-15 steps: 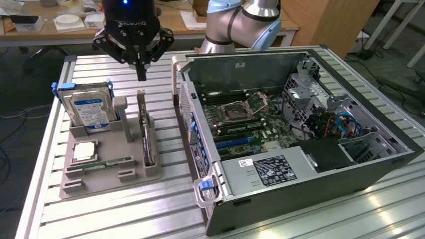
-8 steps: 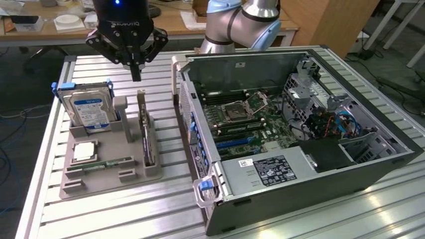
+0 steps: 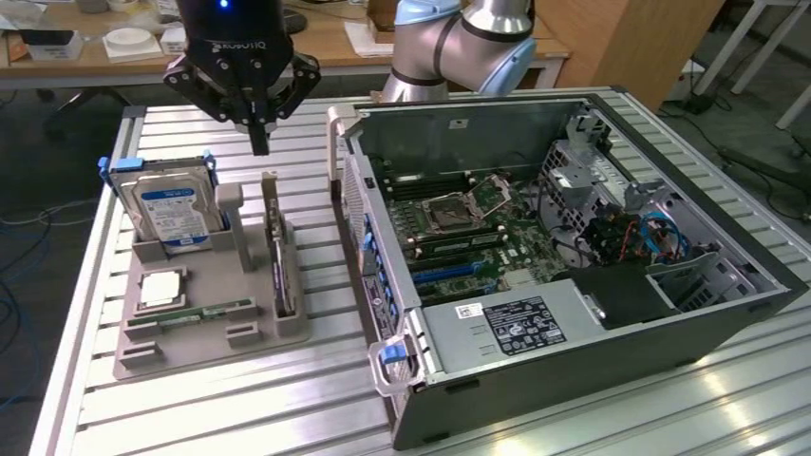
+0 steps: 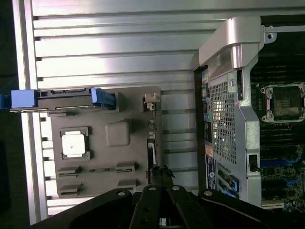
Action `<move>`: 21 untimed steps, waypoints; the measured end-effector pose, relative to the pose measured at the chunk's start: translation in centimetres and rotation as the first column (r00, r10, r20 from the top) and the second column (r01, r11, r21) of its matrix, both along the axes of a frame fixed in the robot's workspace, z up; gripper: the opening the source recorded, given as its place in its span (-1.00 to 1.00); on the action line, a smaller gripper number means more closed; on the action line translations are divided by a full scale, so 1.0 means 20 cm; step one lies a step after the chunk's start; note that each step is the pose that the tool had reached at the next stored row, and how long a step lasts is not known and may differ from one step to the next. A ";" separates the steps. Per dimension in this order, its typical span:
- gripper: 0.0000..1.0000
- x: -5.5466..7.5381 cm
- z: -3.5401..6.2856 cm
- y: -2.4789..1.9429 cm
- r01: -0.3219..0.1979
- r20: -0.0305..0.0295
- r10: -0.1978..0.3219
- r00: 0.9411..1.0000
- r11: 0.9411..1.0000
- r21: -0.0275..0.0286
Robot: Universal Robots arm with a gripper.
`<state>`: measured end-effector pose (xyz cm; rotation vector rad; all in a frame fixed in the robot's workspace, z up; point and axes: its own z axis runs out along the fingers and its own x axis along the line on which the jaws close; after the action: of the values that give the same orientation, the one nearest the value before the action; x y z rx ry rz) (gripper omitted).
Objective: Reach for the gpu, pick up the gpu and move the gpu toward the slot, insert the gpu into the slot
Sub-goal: 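Pick up the gpu and move the gpu toward the slot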
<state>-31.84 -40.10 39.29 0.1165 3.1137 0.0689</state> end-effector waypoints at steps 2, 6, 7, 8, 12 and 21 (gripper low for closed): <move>-0.77 0.00 0.000 0.000 0.000 0.000 0.000 1.000 1.000 0.000; -0.54 0.00 0.000 0.000 0.000 0.000 0.000 1.000 1.000 0.000; -0.42 0.00 0.000 0.000 0.000 0.000 0.000 1.000 1.000 0.000; -0.29 0.00 0.000 0.000 0.000 0.000 0.000 1.000 1.000 0.000; -0.07 -0.01 -0.001 -0.003 -0.024 0.000 0.024 1.000 1.000 0.000; 0.06 -0.01 -0.064 -0.004 -0.084 -0.003 0.084 0.996 0.996 -0.001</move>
<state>-31.95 -40.17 38.01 -0.0143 3.1209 0.0693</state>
